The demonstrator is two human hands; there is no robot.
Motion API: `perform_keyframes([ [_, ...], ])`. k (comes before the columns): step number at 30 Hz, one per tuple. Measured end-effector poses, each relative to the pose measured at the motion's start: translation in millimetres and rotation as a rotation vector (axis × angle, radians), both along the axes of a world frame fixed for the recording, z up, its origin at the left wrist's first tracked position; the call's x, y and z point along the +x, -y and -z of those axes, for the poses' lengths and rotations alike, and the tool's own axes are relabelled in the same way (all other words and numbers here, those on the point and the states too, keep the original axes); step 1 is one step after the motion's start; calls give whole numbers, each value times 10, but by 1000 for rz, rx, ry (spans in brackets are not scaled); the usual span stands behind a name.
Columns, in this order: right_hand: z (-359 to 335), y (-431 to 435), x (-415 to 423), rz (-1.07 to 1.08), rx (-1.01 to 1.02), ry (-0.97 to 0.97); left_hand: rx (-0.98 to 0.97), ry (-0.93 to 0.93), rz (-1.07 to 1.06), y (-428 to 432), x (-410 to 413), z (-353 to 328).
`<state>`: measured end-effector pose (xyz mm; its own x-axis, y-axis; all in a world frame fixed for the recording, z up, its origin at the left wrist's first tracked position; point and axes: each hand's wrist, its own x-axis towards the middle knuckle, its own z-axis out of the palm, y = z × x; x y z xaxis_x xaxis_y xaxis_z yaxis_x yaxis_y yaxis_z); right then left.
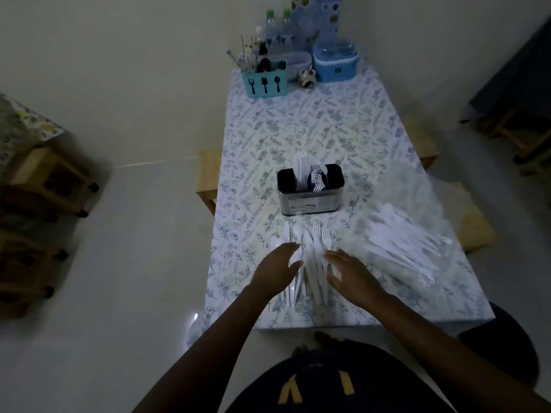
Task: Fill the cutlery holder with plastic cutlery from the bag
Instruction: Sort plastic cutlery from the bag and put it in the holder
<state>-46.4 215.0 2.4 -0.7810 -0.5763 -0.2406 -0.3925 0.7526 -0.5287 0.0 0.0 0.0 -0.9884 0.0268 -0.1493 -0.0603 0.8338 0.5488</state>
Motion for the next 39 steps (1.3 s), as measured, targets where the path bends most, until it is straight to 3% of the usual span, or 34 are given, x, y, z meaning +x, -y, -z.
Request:
perform_keyframes([
  [11, 221, 73, -148, -104, 13, 10, 5, 181, -238, -139, 59, 179],
  [18, 330, 142, -153, -179, 20, 28, 57, 131, -415, -139, 27, 215],
  [25, 323, 443, -249, -109, -74, 71, 97, 146, -568, 241, 24, 307],
  [39, 452, 843, -108, -4, 17, 30, 143, 341, -463, 471, -199, 602],
])
